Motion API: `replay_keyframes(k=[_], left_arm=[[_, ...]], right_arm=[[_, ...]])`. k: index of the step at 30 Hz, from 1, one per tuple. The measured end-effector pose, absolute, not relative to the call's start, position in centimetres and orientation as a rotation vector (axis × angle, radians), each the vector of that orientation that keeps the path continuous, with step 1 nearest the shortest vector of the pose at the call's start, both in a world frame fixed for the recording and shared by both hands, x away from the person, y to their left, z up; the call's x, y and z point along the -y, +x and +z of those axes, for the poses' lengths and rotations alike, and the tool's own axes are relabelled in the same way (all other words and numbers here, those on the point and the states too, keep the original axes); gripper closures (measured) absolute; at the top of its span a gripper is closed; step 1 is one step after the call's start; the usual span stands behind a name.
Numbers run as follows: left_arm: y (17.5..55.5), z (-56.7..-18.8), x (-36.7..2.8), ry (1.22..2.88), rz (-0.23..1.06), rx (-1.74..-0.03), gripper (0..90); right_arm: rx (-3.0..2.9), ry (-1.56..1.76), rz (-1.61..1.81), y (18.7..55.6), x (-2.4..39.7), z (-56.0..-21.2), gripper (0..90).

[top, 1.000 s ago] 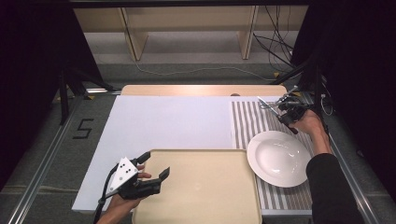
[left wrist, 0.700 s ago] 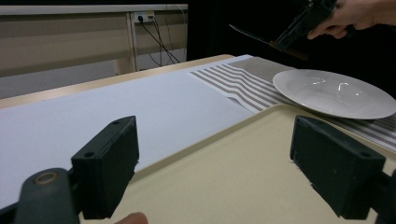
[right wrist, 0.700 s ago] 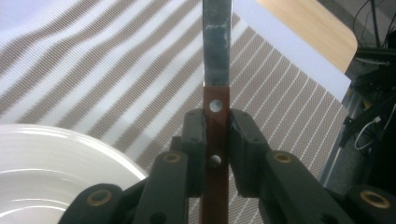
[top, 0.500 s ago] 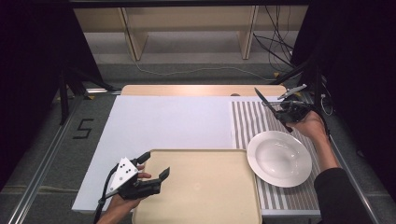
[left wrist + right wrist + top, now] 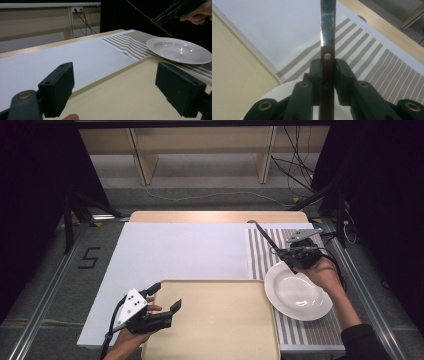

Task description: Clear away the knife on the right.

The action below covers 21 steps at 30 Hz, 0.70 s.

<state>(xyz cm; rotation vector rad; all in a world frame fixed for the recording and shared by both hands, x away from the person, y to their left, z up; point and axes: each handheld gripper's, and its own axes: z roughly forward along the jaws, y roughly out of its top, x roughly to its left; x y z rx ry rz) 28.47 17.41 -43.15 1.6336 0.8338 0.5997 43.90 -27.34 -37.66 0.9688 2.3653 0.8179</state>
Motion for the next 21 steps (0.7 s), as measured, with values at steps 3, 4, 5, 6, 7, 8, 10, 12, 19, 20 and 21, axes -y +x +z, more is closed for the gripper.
replay_keyframes(k=[3, 4, 5, 6, 7, 8, 10, 12, 19, 20, 21], left_arm=[[28.5, -43.2, -17.4, 1.631, 0.596, -0.839, 15.2], [28.5, -43.2, -17.4, 1.631, 0.596, -0.839, 15.2], [28.5, -43.2, -17.5, 1.633, 0.596, -0.838, 15.2], [28.5, -43.1, -17.4, 1.627, 0.598, -0.835, 15.2], [28.5, -43.1, -17.4, 1.625, 0.598, -0.834, 15.2], [28.5, -43.1, -17.4, 1.624, 0.597, -0.833, 15.2], [28.5, -43.1, -17.5, 1.624, 0.597, -0.834, 15.2], [28.5, -43.1, -17.5, 1.624, 0.597, -0.833, 15.2], [28.4, -43.0, -17.5, 1.627, 0.599, -0.829, 15.2], [28.4, -43.0, -17.4, 1.628, 0.599, -0.826, 15.2], [28.4, -43.0, -17.4, 1.628, 0.599, -0.826, 15.2]], right_arm=[[-2.373, 0.943, 0.832, 42.5, 26.6, -37.7, 77.7], [-2.373, 0.943, 0.832, 42.5, 26.6, -37.7, 77.7], [-2.377, 0.939, 0.839, 42.3, 26.5, -37.8, 77.7], [-2.376, 0.94, 0.852, 42.0, 26.3, -37.8, 77.7], [-2.376, 0.938, 0.858, 41.7, 26.1, -37.9, 77.7], [-2.378, 0.935, 0.866, 41.4, 25.9, -38.0, 77.7], [-2.38, 0.929, 0.887, 40.4, 25.4, -38.4, 77.7], [-2.383, 0.937, 0.891, 39.9, 25.1, -38.8, 77.7], [-2.399, 0.975, 0.984, 38.5, 24.8, -39.3, 77.7], [-2.412, 0.983, 1.03, 38.0, 24.9, -39.3, 77.6], [-2.412, 0.983, 1.034, 37.7, 24.8, -39.3, 77.7]])
